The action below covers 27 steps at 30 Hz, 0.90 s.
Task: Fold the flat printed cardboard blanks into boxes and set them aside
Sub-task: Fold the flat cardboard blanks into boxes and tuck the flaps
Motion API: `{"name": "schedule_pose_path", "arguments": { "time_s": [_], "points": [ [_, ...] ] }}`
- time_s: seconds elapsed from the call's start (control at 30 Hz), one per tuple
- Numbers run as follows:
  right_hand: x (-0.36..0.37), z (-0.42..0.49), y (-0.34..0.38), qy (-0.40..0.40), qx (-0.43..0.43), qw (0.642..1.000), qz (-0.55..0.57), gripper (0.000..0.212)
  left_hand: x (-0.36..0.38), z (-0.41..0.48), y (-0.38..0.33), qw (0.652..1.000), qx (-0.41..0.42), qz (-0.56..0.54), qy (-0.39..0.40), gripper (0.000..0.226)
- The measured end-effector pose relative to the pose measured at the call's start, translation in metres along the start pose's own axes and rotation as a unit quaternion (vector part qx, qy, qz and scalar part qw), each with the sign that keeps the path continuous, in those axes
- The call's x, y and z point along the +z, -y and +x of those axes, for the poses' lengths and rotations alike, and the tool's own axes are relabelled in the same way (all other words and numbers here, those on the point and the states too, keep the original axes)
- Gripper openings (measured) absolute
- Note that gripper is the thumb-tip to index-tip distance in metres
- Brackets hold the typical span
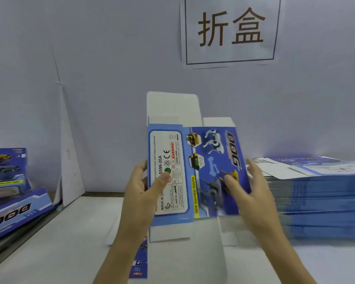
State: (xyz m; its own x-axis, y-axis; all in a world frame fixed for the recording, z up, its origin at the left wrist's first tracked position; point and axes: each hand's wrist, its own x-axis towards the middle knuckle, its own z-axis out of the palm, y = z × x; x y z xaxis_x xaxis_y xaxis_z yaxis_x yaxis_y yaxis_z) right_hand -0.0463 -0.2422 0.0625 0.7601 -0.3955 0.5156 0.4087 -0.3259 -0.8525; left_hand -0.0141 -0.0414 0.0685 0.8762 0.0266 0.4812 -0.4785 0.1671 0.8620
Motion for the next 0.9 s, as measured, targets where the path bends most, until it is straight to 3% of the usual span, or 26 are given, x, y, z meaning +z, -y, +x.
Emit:
{"name": "schedule_pose_path", "arguments": {
  "time_s": [0.07, 0.13, 0.23, 0.33, 0.47, 0.63, 0.77, 0.9],
  "points": [
    [-0.011, 0.005, 0.0, 0.012, 0.098, 0.985, 0.14, 0.037, 0.001, 0.0, 0.004, 0.999, 0.012, 0.045, 0.011, 0.056],
    [-0.018, 0.008, -0.001, 0.022, 0.11, 0.977, 0.184, 0.016, 0.005, -0.001, 0.009, 0.985, 0.029, 0.162, 0.047, 0.086],
    [-0.019, 0.009, 0.0, -0.023, 0.068, 0.977, 0.201, 0.013, 0.012, -0.008, 0.016, 0.914, 0.032, 0.389, 0.115, 0.128],
    [-0.016, 0.008, 0.003, -0.031, 0.035, 0.981, 0.187, 0.015, 0.016, -0.01, 0.025, 0.895, -0.005, 0.42, 0.146, 0.136],
    [-0.016, 0.007, 0.003, -0.007, 0.007, 0.986, 0.167, 0.017, 0.013, -0.007, 0.027, 0.883, 0.034, 0.457, 0.104, 0.126],
    [-0.003, 0.002, -0.003, -0.013, -0.03, 0.997, 0.068, 0.018, 0.009, -0.006, 0.03, 0.916, 0.028, 0.385, 0.105, 0.125],
    [0.005, -0.001, -0.006, 0.007, -0.009, 0.999, 0.036, 0.06, 0.008, -0.006, 0.02, 0.948, -0.018, 0.268, 0.171, 0.125],
    [0.01, -0.003, -0.004, 0.04, -0.003, 0.996, 0.079, 0.059, 0.006, -0.006, 0.013, 0.949, -0.087, 0.125, 0.277, 0.111]
  ]
}}
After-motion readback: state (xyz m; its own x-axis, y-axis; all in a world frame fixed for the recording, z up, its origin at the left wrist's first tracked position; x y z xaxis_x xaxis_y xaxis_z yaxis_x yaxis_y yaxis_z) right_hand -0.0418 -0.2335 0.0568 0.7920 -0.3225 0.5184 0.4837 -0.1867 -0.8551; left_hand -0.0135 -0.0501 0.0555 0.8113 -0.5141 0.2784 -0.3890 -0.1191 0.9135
